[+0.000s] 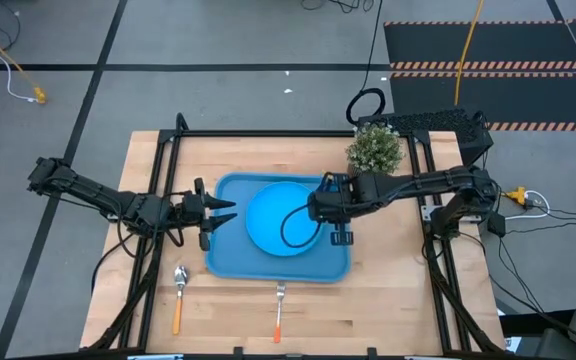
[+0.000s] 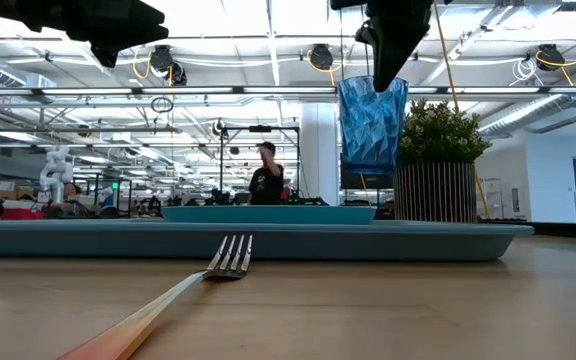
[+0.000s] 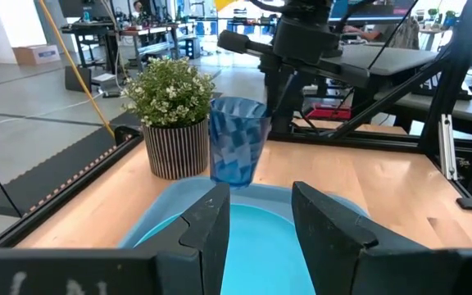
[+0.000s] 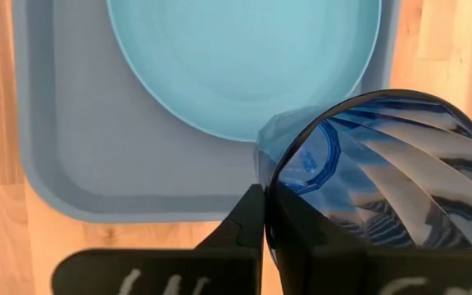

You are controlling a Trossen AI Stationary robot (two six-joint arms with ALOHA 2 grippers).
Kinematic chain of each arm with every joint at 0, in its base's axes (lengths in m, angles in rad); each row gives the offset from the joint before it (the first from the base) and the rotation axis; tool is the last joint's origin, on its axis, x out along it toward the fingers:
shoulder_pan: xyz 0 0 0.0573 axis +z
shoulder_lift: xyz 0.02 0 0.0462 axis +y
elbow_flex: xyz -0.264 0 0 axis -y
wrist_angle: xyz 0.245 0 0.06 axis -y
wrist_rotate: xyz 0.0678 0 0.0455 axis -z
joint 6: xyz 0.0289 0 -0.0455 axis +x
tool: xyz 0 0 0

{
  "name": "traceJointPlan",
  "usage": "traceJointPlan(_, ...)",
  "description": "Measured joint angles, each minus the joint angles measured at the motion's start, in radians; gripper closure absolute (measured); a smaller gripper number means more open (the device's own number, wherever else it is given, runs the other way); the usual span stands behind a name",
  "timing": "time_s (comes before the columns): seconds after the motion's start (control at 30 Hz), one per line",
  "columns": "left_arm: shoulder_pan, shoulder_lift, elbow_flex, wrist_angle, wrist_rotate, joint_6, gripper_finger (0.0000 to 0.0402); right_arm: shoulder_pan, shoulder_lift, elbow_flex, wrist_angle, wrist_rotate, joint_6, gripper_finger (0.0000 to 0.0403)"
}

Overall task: Pick and place plate/cup/fork/spoon on tray
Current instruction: Move the blue cup on the blue tray to the top right of the blue plate

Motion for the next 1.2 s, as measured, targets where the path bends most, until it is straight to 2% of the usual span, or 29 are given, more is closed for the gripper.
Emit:
traceJointPlan(0.7,0.000,0.000,0.000,0.000,0.000,0.009,0.0266,-0.102,0.000,-0.001,0.037,-0.002,-0.051,0.0403)
traceJointPlan(0.9,0.000,0.000,0.000,0.000,0.000,0.009,0.0266,-0.146,0.000,-0.040,0.041,-0.007,-0.064,0.0403)
traceJointPlan(1.0,0.000,0.000,0.000,0.000,0.000,0.009,0.0266,-0.171,0.000,-0.067,0.066,-0.057,-0.080,0.0403)
traceJointPlan(1.2,0.000,0.000,0.000,0.000,0.000,0.009,0.0266,-0.211,0.000,-0.115,0.123,-0.090,-0.104,0.0403)
